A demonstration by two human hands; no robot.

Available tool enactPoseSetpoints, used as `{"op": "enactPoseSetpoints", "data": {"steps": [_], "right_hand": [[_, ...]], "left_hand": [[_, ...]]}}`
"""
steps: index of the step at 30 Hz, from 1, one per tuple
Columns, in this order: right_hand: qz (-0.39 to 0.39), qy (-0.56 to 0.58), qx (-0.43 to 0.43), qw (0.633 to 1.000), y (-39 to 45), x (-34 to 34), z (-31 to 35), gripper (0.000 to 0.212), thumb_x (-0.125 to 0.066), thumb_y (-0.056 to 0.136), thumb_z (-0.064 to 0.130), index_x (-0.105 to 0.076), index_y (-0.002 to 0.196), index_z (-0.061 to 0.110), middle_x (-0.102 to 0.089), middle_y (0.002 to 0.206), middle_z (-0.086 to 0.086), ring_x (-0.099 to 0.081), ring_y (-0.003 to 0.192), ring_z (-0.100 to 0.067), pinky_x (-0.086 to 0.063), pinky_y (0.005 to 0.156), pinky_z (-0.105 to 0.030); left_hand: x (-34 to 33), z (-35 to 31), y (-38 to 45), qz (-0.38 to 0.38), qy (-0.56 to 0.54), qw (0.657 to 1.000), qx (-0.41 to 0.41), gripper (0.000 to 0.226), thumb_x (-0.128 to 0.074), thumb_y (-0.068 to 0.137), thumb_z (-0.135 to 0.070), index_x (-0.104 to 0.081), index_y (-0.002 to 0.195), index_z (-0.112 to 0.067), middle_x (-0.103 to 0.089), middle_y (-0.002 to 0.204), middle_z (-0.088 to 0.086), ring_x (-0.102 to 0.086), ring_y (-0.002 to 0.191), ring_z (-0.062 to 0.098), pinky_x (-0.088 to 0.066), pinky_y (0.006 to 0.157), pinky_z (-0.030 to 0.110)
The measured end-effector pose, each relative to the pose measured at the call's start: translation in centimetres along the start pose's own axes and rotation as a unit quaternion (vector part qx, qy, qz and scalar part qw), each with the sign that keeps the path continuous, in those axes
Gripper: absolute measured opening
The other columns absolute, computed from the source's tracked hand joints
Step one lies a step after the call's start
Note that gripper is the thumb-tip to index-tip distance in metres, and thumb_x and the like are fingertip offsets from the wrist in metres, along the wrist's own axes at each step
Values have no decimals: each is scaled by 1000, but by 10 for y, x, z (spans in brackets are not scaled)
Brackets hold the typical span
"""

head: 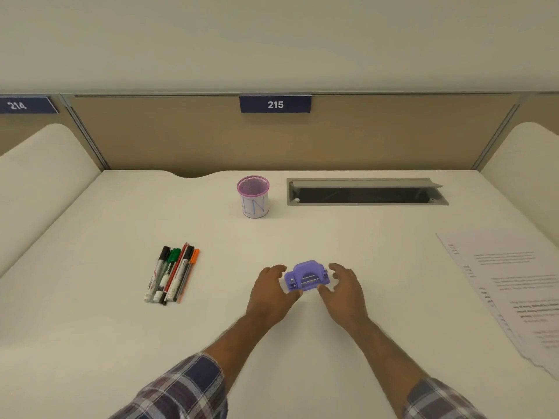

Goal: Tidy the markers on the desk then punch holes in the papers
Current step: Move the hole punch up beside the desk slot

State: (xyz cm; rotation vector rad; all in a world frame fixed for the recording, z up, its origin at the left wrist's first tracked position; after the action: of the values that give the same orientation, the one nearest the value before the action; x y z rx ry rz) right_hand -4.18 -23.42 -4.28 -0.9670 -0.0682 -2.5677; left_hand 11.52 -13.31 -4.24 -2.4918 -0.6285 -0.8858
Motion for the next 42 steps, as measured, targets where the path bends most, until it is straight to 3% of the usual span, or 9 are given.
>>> {"op": "enactPoseSetpoints", "data": {"steps": [2, 4, 5, 8, 15, 22, 28, 33, 42], "right_hand": [[25, -9, 10, 1000, 7, -5, 0, 59, -70, 81, 14, -47, 135, 11, -52, 129, -9, -55, 116, -25, -45, 98, -33], [44, -16, 22, 999, 13, -8, 2, 56, -70, 80, 12, -51, 132, 10, -55, 123, -9, -56, 112, -25, -43, 91, -27], [52, -15, 34, 998, 14, -9, 3, 52, -70, 79, 11, -55, 128, 11, -57, 118, -9, -57, 106, -23, -41, 86, -23], [51, -8, 61, 997, 17, -8, 1, 39, -67, 80, 8, -62, 119, 14, -62, 110, -7, -52, 87, -14, -35, 76, -16], [-1, -5, 105, 995, 33, 22, 5, 30, -67, 84, 15, -66, 114, 14, -66, 103, 0, -55, 83, -11, -35, 67, 2], [-20, -9, 103, 994, 89, 58, 24, 32, -67, 87, 25, -64, 117, 12, -67, 106, -4, -51, 83, -11, -36, 76, -18], [-23, -13, 75, 997, 141, 69, 15, 32, -67, 87, 23, -64, 116, 10, -67, 109, -7, -52, 83, -12, -38, 76, -19], [-6, -18, 48, 999, 179, 56, 2, 38, -65, 89, 26, -60, 124, 12, -65, 120, -6, -60, 101, -19, -43, 88, -22], [14, 1, 19, 1000, 231, 27, -16, 41, -64, 89, 27, -59, 126, 12, -64, 122, -7, -61, 106, -22, -45, 97, -28]], "left_hand": [[-6, -1, 5, -2, 10, 999, 32, 54, -74, 81, -37, -53, 127, -19, -57, 122, 1, -56, 111, 21, -42, 84, 20], [-7, -1, 6, -23, 3, 998, 61, 24, -74, 80, -36, -53, 90, -30, -57, 90, -8, -55, 90, 19, -37, 62, 17], [-8, -1, 6, -36, -7, 997, 70, 26, -74, 79, -34, -49, 80, -28, -55, 80, -8, -53, 81, 18, -34, 56, 15], [-10, -2, 6, -82, -15, 994, 76, 22, -76, 76, -30, -62, 87, -16, -65, 81, -1, -56, 71, 17, -37, 55, 16], [3, -34, 22, -108, -8, 992, 59, 17, -78, 68, -23, -73, 81, -13, -70, 75, 1, -66, 74, 20, -49, 66, 26], [20, -91, 81, -97, 24, 995, 22, 36, -81, 75, -28, -74, 104, -8, -74, 94, 8, -65, 82, 22, -52, 79, 31], [5, -107, 134, -100, 12, 995, 19, 38, -82, 76, -28, -73, 106, -6, -73, 96, 9, -66, 82, 22, -55, 80, 31], [-13, -100, 169, -100, 5, 994, 50, 41, -79, 79, -29, -71, 112, -7, -73, 103, 9, -65, 85, 21, -52, 82, 28], [-28, -82, 217, -120, -11, 990, 70, 33, -78, 80, -24, -73, 108, -7, -74, 99, 9, -62, 81, 18, -49, 81, 26]]}}
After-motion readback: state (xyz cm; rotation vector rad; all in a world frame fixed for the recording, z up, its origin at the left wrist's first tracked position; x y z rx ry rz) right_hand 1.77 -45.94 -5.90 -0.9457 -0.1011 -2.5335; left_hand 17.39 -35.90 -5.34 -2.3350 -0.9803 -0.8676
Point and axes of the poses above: each hand's wrist, its own y-axis towards the middle knuckle, its own x-axis out of the back of the hand, z = x × y, the point moved 10 cm from there along y, towards the middle knuckle
